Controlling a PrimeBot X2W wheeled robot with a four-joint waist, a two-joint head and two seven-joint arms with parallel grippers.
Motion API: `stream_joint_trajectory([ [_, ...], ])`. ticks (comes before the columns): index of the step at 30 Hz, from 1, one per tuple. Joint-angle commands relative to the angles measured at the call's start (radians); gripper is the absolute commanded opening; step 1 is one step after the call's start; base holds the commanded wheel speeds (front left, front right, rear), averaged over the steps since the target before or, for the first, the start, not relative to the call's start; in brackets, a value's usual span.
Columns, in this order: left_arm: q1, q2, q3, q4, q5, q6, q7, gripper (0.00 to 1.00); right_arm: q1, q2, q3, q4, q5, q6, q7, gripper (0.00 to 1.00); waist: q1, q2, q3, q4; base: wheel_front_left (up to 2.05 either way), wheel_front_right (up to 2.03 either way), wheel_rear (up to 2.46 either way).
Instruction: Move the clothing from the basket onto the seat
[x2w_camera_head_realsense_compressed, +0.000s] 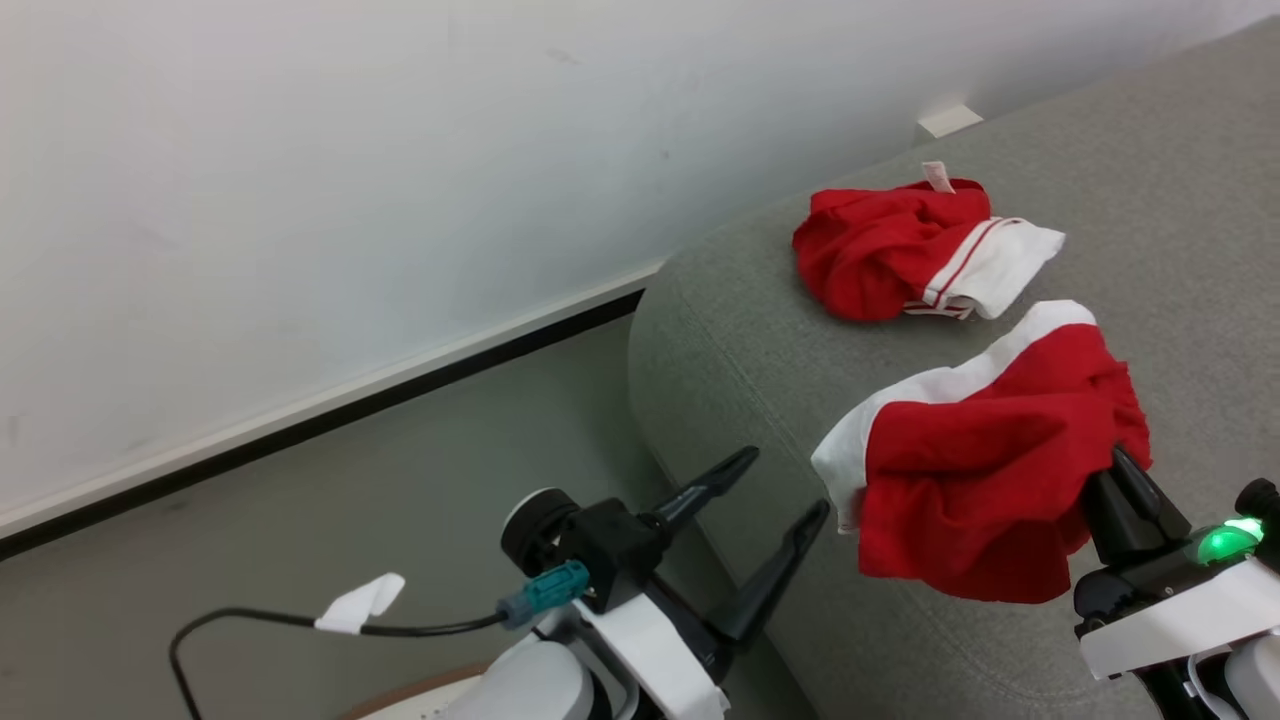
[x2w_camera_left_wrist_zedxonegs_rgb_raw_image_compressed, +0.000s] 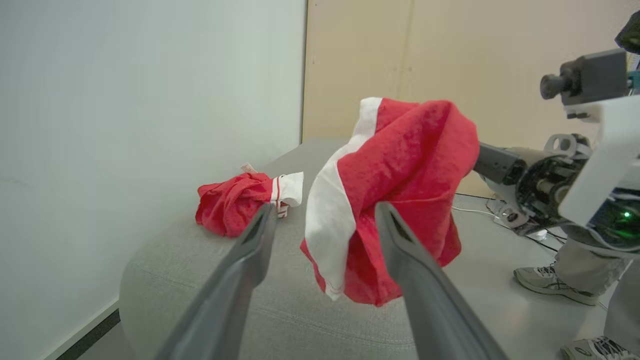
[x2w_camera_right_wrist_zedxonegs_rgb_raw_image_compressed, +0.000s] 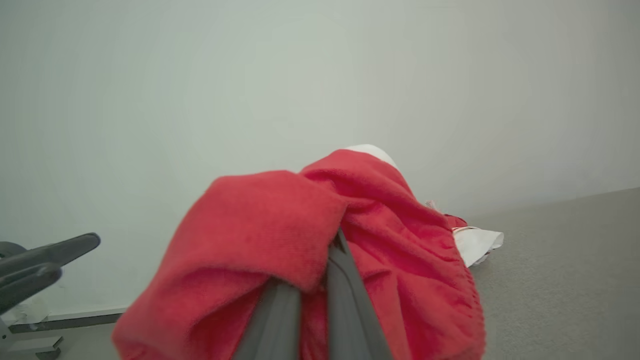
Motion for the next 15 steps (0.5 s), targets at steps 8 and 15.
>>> stream_joint_trajectory([
  [8, -0.028, -0.010, -0.009, 0.039, 0.009, -0.013, -0.013, 1.00, -0.007, -0.013, -0.035, 0.000, -0.020, -0.002, 0.000, 0.00, 0.0000, -0.0001, 0.035, -0.020, 0.00, 0.00, 0.00],
  [15, -0.056, 0.012, -0.007, 0.033, 0.018, -0.003, 0.013, 1.00, -0.121, -0.028, -0.069, 0.087, -0.008, -0.002, 0.000, 0.00, 0.0000, -0.0001, 0.115, -0.016, 0.00, 0.00, 0.00],
])
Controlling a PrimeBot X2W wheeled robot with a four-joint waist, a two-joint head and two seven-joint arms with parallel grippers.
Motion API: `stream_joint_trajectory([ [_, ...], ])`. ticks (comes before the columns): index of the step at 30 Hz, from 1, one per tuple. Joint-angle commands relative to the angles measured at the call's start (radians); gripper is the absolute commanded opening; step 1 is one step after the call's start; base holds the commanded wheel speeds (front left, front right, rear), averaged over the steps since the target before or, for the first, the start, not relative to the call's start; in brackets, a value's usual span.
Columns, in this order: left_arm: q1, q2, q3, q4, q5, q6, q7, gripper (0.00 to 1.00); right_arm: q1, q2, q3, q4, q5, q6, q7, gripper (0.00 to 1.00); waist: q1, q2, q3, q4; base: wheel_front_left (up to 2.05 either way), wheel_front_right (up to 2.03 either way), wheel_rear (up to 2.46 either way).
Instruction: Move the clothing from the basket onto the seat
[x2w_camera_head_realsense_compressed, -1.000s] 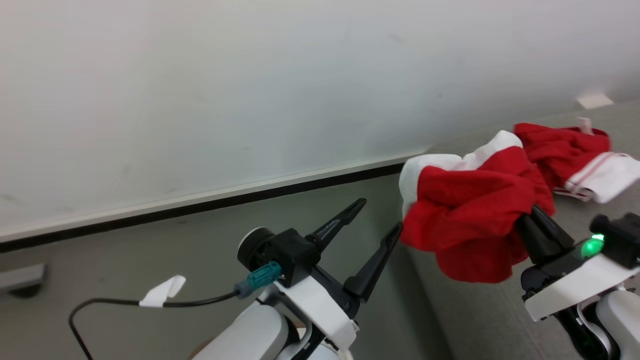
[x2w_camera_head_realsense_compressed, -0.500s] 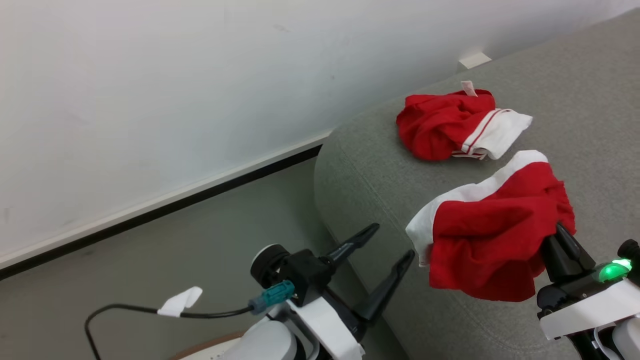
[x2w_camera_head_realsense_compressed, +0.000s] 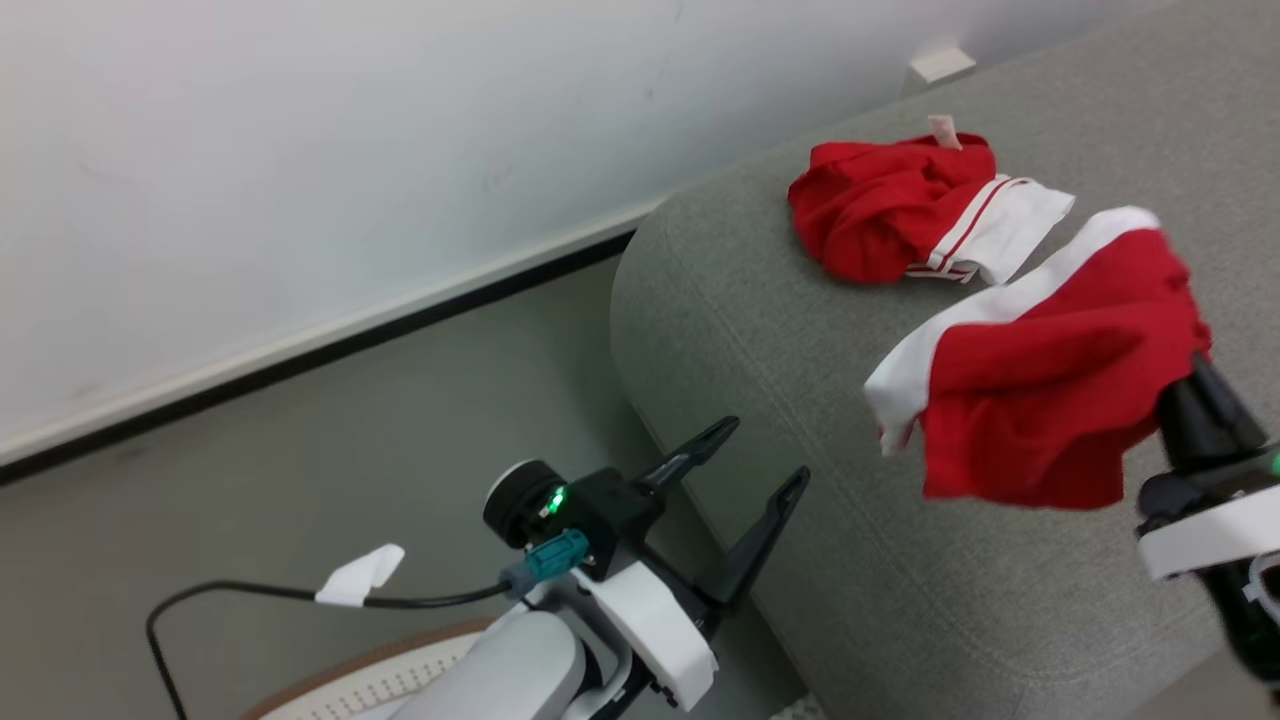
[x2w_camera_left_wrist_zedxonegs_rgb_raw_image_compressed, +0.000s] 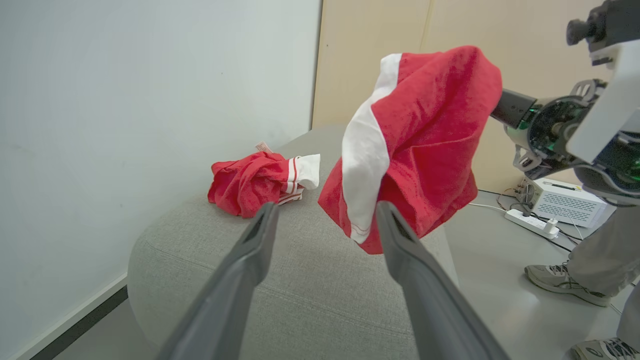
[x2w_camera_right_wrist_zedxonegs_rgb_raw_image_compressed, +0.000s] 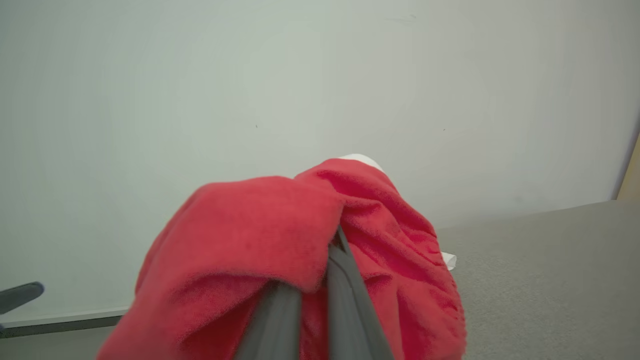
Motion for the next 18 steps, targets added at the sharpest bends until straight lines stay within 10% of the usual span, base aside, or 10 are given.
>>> stream_joint_trajectory([
  [1, -0.021, 0.009, -0.005, -0.010, 0.013, 0.000, 0.012, 1.00, -0.038, -0.022, -0.015, 0.041, 0.005, -0.002, 0.000, 0.00, 0.0000, 0.0000, 0.054, 0.015, 0.00, 0.00, 0.00],
  [18, -0.164, 0.070, -0.007, -0.092, 0.069, 0.004, 0.116, 1.00, -0.278, -0.081, -0.206, 0.489, 0.015, -0.002, 0.000, 0.00, 0.0000, 0.0000, 0.421, 0.170, 0.00, 0.00, 0.00],
])
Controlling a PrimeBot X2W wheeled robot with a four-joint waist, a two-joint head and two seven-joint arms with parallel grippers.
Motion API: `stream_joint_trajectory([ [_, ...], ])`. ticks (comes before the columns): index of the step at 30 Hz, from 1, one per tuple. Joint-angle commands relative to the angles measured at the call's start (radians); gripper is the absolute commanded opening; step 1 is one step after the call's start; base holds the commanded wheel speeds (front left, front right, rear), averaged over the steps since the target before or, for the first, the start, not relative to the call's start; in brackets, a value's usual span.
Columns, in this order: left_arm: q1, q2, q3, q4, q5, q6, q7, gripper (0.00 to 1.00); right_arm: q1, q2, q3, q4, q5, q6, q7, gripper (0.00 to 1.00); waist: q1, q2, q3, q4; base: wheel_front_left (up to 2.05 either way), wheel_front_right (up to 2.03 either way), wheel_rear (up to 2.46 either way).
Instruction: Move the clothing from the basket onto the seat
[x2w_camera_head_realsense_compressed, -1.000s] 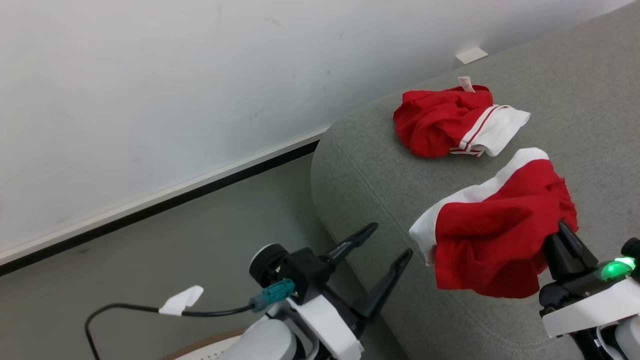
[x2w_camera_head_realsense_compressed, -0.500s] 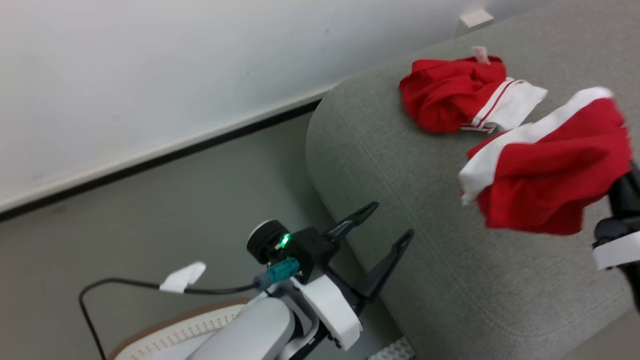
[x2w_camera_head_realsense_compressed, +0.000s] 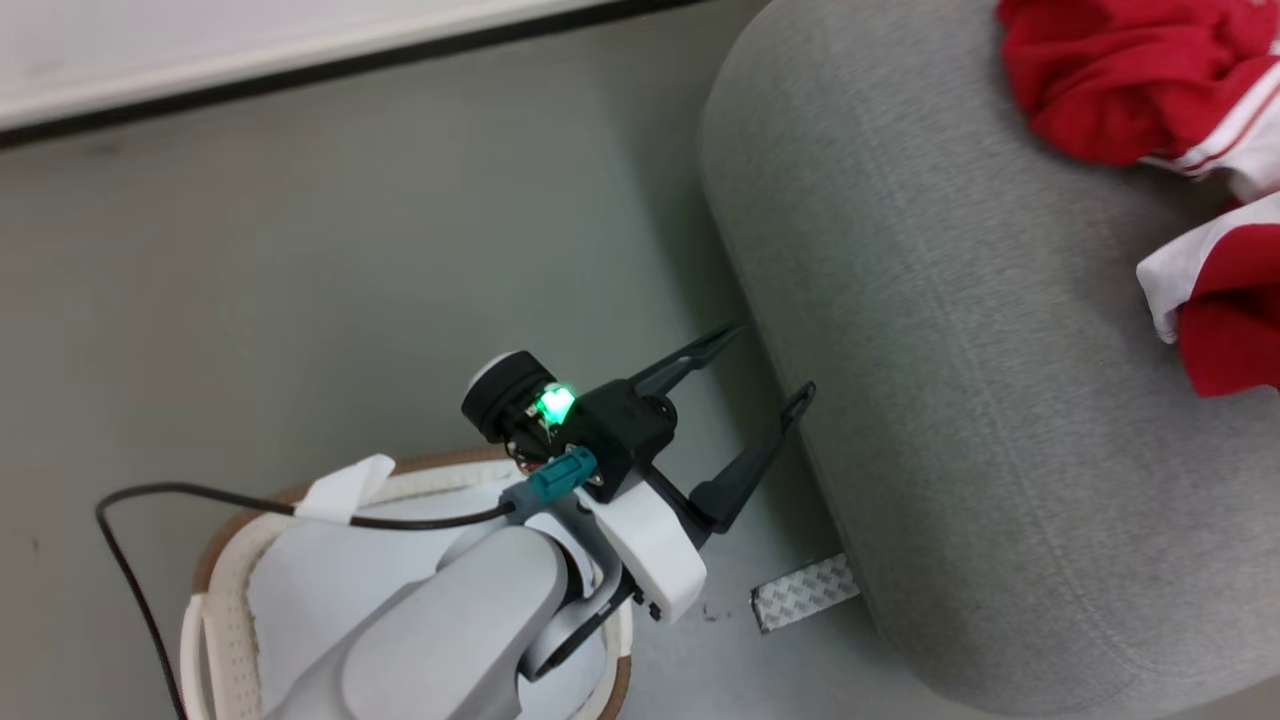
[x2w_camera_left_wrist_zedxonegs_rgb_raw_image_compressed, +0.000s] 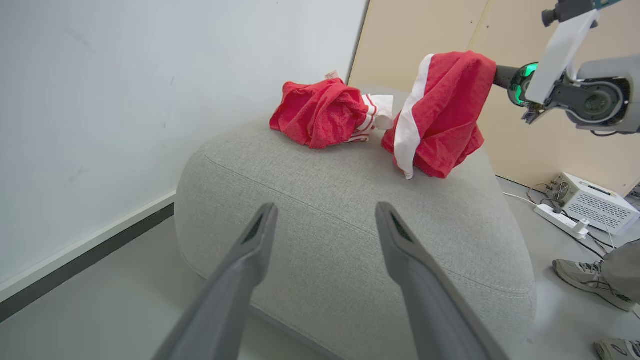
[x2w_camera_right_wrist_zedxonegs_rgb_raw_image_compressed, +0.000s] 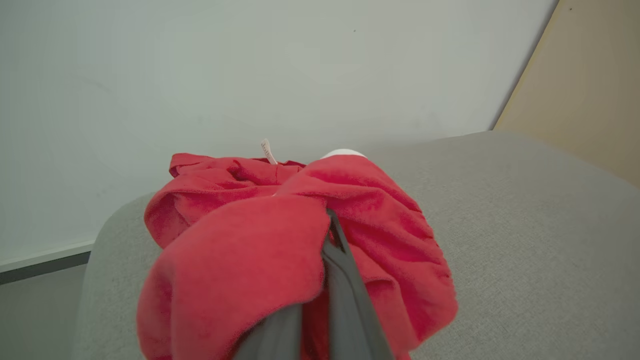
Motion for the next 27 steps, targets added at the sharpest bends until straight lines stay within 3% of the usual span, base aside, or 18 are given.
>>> stream_joint_trajectory([
  [1, -0.021, 0.014, 0.007, -0.006, 0.013, 0.003, 0.006, 1.00, -0.043, -0.006, 0.025, 0.051, 0.005, -0.002, 0.002, 0.00, -0.0003, -0.0001, 0.087, 0.054, 0.00, 0.00, 0.00],
  [9, -0.041, 0.018, 0.010, 0.001, 0.014, 0.010, -0.007, 1.00, -0.141, -0.041, 0.189, 0.221, 0.022, -0.002, 0.122, 0.00, -0.0003, -0.0001, 0.130, 0.079, 0.00, 0.00, 0.00],
  [10, -0.041, 0.016, 0.010, 0.006, 0.011, 0.011, -0.012, 1.00, -0.147, -0.043, 0.205, 0.234, 0.030, -0.002, 0.130, 0.12, -0.0003, -0.0001, 0.127, 0.081, 0.00, 0.00, 0.00],
  [11, -0.039, 0.014, 0.011, 0.011, 0.008, 0.011, -0.018, 1.00, -0.150, -0.047, 0.219, 0.242, 0.035, -0.002, 0.132, 0.15, -0.0003, -0.0001, 0.119, 0.084, 0.00, 0.00, 0.00],
  [14, -0.023, 0.008, 0.012, 0.038, -0.005, 0.008, -0.042, 1.00, -0.151, -0.055, 0.254, 0.271, 0.055, -0.002, 0.134, 0.44, -0.0003, -0.0001, 0.076, 0.090, 0.00, 0.00, 0.00],
  [16, -0.008, 0.000, 0.011, 0.058, -0.013, 0.008, -0.063, 1.00, -0.144, -0.059, 0.278, 0.289, 0.065, -0.002, 0.137, 0.44, -0.0003, -0.0001, 0.031, 0.095, 0.00, 0.00, 0.00],
  [17, -0.003, -0.003, 0.013, 0.069, -0.019, 0.009, -0.072, 1.00, -0.137, -0.064, 0.291, 0.293, 0.072, -0.002, 0.140, 1.00, -0.0003, -0.0001, 0.010, 0.097, 0.00, 0.00, 0.00],
  [21, 0.022, -0.012, 0.023, 0.100, -0.043, 0.012, -0.098, 1.00, -0.119, -0.075, 0.333, 0.291, 0.087, -0.002, 0.152, 1.00, -0.0003, -0.0001, -0.067, 0.104, 0.00, 0.00, 0.00],
  [27, 0.089, -0.027, 0.056, 0.140, -0.082, 0.028, -0.139, 1.00, -0.080, -0.172, 0.444, 0.210, 0.104, -0.002, 0.212, 1.00, -0.0003, -0.0001, -0.235, 0.133, 0.00, 0.00, 0.00],
])
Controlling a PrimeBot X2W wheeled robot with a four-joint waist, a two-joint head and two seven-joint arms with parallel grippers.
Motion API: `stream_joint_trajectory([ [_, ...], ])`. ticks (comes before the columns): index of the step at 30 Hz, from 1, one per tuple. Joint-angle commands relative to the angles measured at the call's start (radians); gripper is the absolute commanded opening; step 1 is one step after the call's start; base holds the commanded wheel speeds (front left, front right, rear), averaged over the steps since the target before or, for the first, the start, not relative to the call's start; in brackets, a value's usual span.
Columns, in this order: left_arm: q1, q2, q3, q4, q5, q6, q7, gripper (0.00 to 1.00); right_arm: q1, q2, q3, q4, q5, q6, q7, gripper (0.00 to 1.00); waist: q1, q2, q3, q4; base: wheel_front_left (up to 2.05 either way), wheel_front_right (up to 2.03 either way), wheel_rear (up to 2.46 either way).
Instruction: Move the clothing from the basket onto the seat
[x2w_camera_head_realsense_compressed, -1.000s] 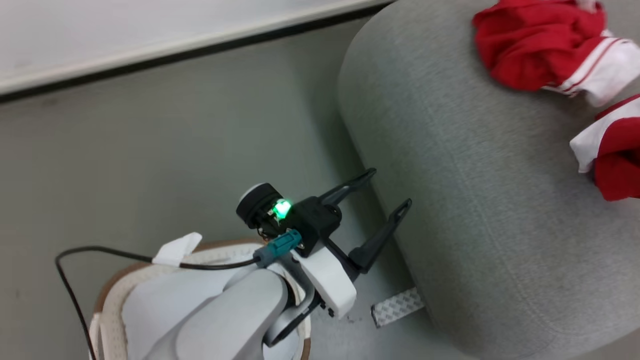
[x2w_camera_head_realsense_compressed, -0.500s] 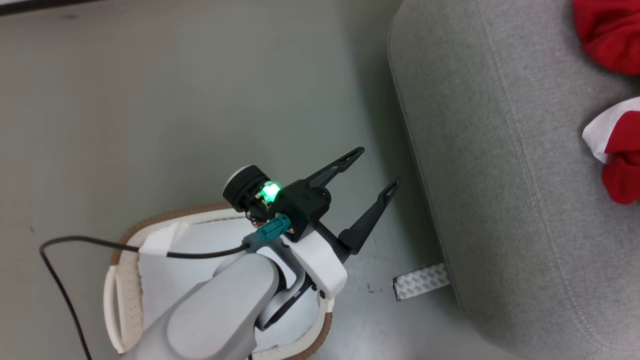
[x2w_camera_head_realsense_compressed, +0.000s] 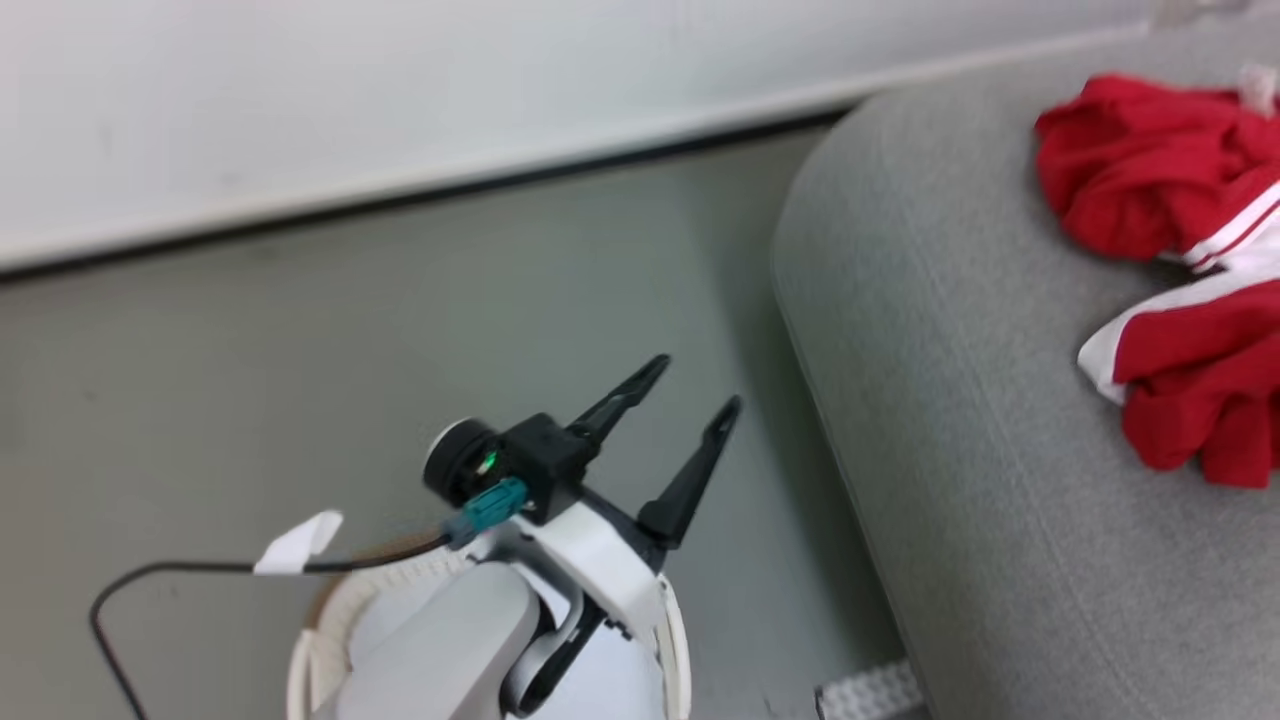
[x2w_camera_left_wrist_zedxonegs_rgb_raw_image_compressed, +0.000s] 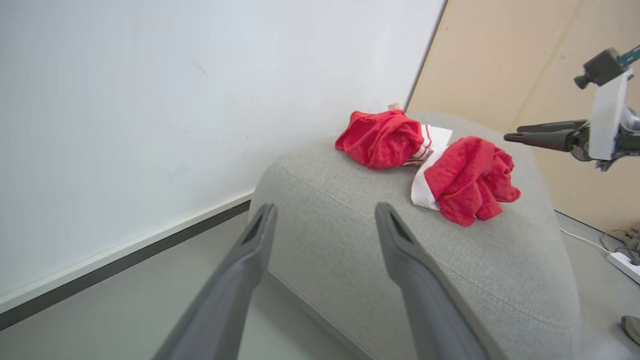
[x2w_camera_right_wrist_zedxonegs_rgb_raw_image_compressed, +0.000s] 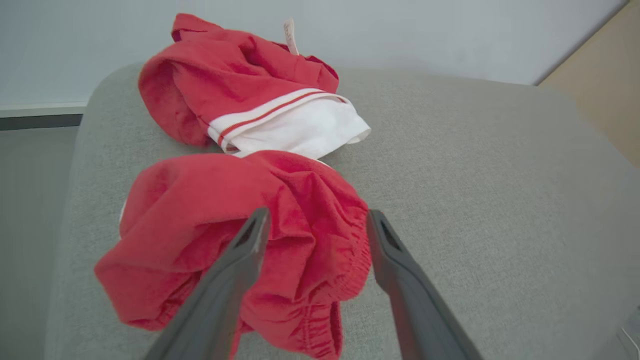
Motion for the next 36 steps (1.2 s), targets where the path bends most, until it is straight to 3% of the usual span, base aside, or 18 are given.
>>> stream_joint_trajectory([
  [1, 0.029, 0.003, 0.011, 0.004, -0.012, 0.006, -0.010, 1.00, 0.019, -0.031, 0.017, -0.023, 0.009, -0.002, 0.010, 1.00, 0.0001, 0.0000, -0.122, 0.031, 0.00, 0.00, 0.00],
  [9, 0.121, 0.035, 0.104, -0.025, -0.045, 0.055, -0.025, 1.00, 0.021, -0.139, 0.045, -0.235, 0.011, -0.002, -0.036, 1.00, 0.0001, 0.0000, -0.273, 0.096, 0.00, 0.00, 0.00],
  [13, 0.164, 0.068, 0.181, -0.060, -0.058, 0.086, -0.024, 1.00, 0.046, -0.144, 0.009, -0.319, 0.000, -0.002, -0.102, 1.00, 0.0001, 0.0000, -0.319, 0.140, 0.00, 0.00, 0.00],
  [17, 0.221, 0.095, 0.266, -0.106, -0.060, 0.128, -0.024, 1.00, 0.087, -0.108, -0.070, -0.352, -0.007, -0.003, -0.154, 1.00, 0.0001, 0.0000, -0.336, 0.176, 0.00, 0.00, 0.00],
  [22, 0.318, 0.101, 0.357, -0.144, -0.039, 0.176, -0.024, 1.00, 0.192, 0.006, -0.191, -0.385, -0.078, -0.002, -0.197, 1.00, 0.0001, 0.0000, -0.356, 0.211, 0.00, 0.00, 0.00],
  [29, 0.467, 0.070, 0.507, -0.202, -0.020, 0.191, -0.024, 1.00, 0.439, 0.213, -0.352, -0.524, -0.226, -0.002, -0.211, 1.00, 0.0001, 0.0000, -0.360, 0.237, 0.00, 0.00, 0.00],
  [36, 0.574, -0.026, 0.659, -0.217, 0.051, 0.129, -0.024, 1.00, 0.649, 0.417, -0.445, -0.688, -0.424, -0.002, -0.211, 1.00, 0.0001, 0.0000, -0.345, 0.239, 0.00, 0.00, 0.00],
])
